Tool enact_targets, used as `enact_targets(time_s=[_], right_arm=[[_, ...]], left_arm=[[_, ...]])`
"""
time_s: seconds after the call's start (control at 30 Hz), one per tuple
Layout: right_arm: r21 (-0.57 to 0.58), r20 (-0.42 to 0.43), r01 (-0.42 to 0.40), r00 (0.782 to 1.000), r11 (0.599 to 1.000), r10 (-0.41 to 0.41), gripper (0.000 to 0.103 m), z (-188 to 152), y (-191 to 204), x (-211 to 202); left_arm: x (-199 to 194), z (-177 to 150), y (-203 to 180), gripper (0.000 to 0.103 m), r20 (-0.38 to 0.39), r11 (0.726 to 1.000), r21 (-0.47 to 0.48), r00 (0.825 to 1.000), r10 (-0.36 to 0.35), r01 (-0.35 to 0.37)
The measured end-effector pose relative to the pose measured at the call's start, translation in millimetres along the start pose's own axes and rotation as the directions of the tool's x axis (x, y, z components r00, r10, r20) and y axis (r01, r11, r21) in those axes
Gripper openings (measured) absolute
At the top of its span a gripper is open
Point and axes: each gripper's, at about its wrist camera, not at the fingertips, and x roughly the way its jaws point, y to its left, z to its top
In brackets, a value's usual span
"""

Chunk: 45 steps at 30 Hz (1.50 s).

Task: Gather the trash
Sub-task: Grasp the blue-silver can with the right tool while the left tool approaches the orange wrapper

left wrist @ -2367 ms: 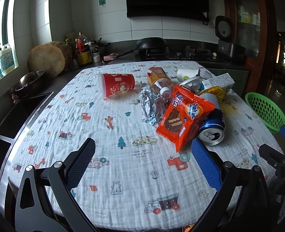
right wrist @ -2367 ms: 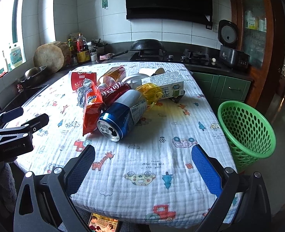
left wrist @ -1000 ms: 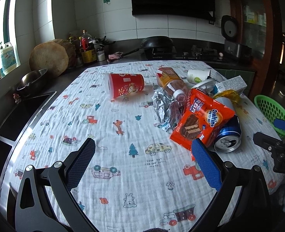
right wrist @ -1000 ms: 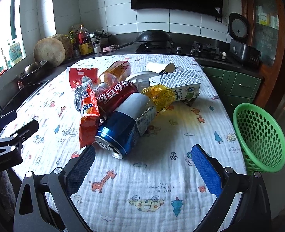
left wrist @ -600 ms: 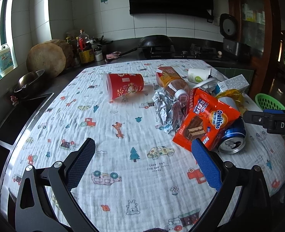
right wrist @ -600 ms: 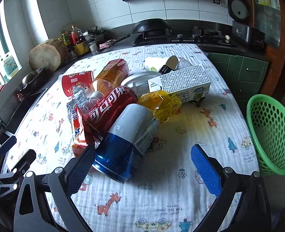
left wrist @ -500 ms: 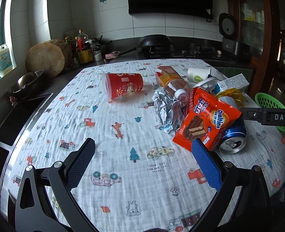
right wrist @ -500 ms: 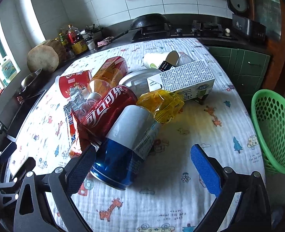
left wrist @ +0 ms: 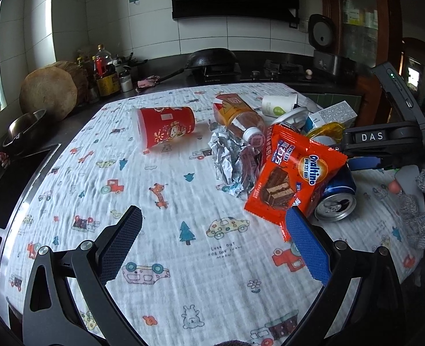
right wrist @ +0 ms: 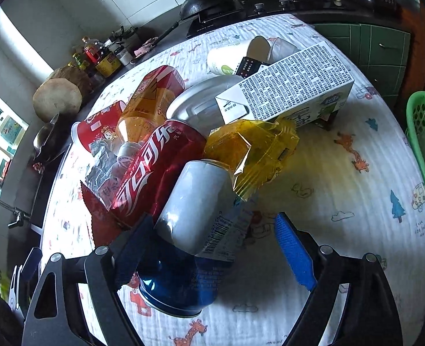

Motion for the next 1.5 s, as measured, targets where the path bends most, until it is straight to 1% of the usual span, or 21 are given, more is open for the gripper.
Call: enact_targets(time_s=[0.13,0.37,0.43,0.53,0.7,0.77,0.83,1.0,1.13,1.5], right_arm=[[0.024,-0.028,-0.011,1.0,1.0,0.012,0.083,2,-2,9],[0.085,-0.062,-0.065,0.996,0.994,0.071,0.083,5,-8,19],[0.107,-0.071,-0.079,0.994,0.991,0.086,0.086,5,-11,21],[0.138,-0.08,-0.107,0.99,0.985,0.119,0.086,3,-16,23],[0.14,-0.086,-0.121,0.987,0.983,0.134,0.087,3,-17,22],[0.137,-0.083,-0.127,0.987,0.982,0.14,0.083,3,-17,21],[0.155,-0.084,-0.172,0.979,0.973,0.187,0.073,3,-21,22],[0.147,-0.076,-0.181,0.978,0.972,0.193,0.072,-1,-21,17],[0.137,-0.064,-0.187,0.978,0.973,0.197,0.072,-4,-23,12],[0.109,-0.015,-0.208,0.977,0.972,0.211,0.071,-15,-39,-23]], left_arm=[[5,1,0,0.098,-0.004,1.0,0.013,1.0,-0.024,0.025],[12,3,-4,0.098,-0.018,0.997,0.047,0.998,-0.06,0.061],[13,3,-5,0.098,-0.02,0.996,0.057,0.997,-0.073,0.074],[15,3,-8,0.098,-0.021,0.994,0.07,0.997,-0.079,0.08],[20,4,-13,0.098,-0.034,0.99,0.091,0.994,-0.106,0.109],[23,4,-16,0.098,-0.039,0.988,0.103,0.993,-0.113,0.117],[25,5,-19,0.098,-0.046,0.985,0.116,0.992,-0.12,0.125],[30,7,-27,0.098,-0.052,0.979,0.15,0.99,-0.134,0.141],[36,8,-30,0.098,-0.067,0.974,0.159,0.986,-0.155,0.164],[50,13,-44,0.098,-0.095,0.951,0.215,0.973,-0.208,0.224]])
